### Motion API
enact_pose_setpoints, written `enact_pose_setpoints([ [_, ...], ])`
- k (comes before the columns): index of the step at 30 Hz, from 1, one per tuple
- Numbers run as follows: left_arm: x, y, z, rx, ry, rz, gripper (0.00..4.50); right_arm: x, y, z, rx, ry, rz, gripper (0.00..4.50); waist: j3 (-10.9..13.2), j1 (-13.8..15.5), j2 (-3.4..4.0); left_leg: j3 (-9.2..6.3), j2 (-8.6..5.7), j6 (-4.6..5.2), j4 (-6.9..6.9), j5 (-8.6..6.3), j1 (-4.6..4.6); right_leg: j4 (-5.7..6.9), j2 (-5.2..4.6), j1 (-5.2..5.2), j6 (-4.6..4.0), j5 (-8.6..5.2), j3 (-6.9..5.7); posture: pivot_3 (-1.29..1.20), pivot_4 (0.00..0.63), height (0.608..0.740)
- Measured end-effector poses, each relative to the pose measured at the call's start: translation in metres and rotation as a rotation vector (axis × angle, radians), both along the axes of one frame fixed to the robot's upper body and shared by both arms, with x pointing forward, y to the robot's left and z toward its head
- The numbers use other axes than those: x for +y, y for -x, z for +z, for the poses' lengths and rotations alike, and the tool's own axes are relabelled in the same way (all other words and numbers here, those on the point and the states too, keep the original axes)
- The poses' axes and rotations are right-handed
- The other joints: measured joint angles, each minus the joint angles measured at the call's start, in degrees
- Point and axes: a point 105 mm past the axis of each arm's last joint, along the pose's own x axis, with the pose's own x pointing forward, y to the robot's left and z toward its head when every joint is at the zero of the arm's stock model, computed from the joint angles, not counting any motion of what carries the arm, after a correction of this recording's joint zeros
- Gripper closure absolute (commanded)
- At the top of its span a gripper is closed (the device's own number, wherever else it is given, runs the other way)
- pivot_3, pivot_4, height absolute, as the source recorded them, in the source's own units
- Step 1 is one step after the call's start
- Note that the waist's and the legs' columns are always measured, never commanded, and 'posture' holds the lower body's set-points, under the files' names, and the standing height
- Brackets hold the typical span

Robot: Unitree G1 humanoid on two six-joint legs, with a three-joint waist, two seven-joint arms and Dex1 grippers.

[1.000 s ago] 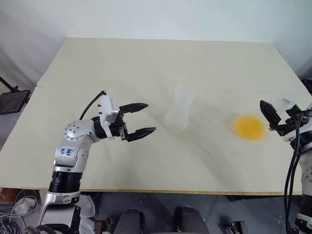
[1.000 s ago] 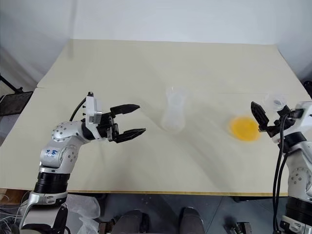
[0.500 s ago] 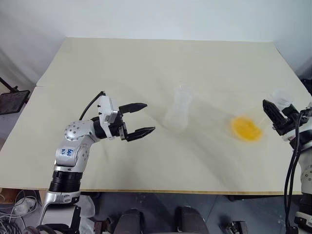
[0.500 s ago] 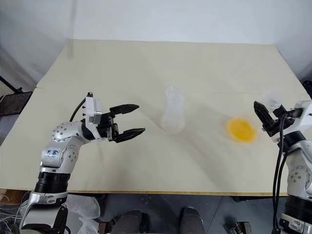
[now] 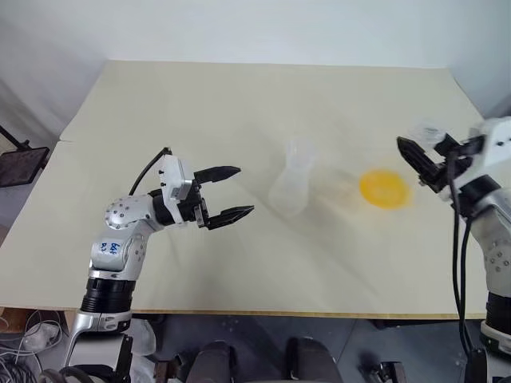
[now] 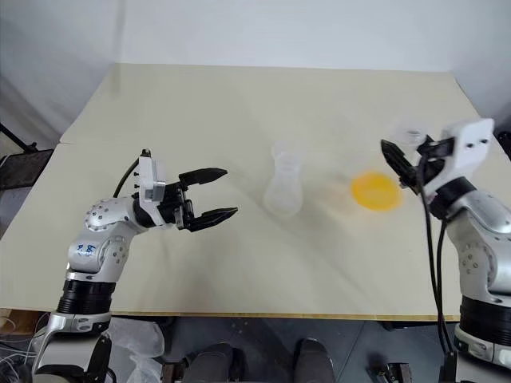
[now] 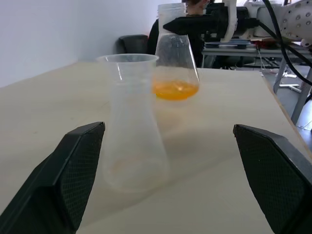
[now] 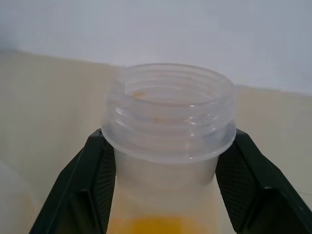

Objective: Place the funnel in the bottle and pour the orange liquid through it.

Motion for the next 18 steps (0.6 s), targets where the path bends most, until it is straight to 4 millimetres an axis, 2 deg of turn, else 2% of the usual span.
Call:
enact_pose_setpoints([
  [5,-0.001,-0.002,-0.001,0.001,0.013,0.007,0.0,0.026,-0.007,0.021,-0.114,0.229,-0.025,2.06,0.0,-0.1,0.0,-0.01,-0.01,0.0,0.05,0.0,-0.21,-0.03,0.0,-0.08,0.0,0.0,-0.19,0.0,0.15,0.74],
  [8,-0.002,-0.003,0.0,-0.008,0.025,0.015,0.0,0.04,-0.01,0.026,-0.153,0.285,-0.005,2.06,0.0,-0.1,0.0,-0.02,-0.02,0.0,0.1,0.0,-0.34,-0.03,-0.01,-0.12,0.0,0.0,-0.31,0.0,0.15,0.74],
  [10,-0.005,-0.004,0.0,-0.012,0.045,0.02,0.0,0.056,-0.012,0.029,-0.206,0.388,0.008,2.06,0.0,-0.2,0.0,-0.01,-0.02,0.0,0.09,0.0,-0.36,-0.04,-0.02,-0.13,0.0,0.0,-0.31,0.0,0.15,0.74],
  [12,-0.008,-0.004,0.0,-0.01,0.059,0.02,0.0,0.07,-0.011,0.03,-0.251,0.46,0.041,2.06,0.0,-0.2,0.0,-0.01,-0.02,0.0,0.09,0.0,-0.38,-0.04,-0.02,-0.13,0.0,0.0,-0.37,0.0,0.15,0.74],
  [14,-0.008,-0.004,0.0,-0.012,0.061,0.023,0.0,0.076,-0.011,0.028,-0.264,0.489,0.058,2.06,0.0,-0.1,0.0,-0.02,-0.02,0.0,0.11,0.0,-0.44,-0.04,-0.03,-0.13,0.0,0.0,-0.46,0.0,0.15,0.74],
  [15,-0.009,-0.006,0.0,-0.012,0.073,0.034,0.0,0.079,-0.012,0.026,-0.308,0.579,0.05,2.06,0.0,-0.1,0.0,-0.01,-0.06,0.0,0.11,0.0,-0.45,-0.04,-0.06,-0.12,0.0,0.0,-0.46,0.0,0.15,0.74],
  [18,-0.016,-0.006,-0.001,-0.003,0.099,0.033,0.0,0.09,-0.013,0.019,-0.364,0.703,0.062,2.06,0.0,-0.2,-0.01,-0.01,-0.04,0.0,0.1,0.0,-0.44,-0.05,-0.06,-0.12,0.0,0.0,-0.48,0.0,0.15,0.74],
])
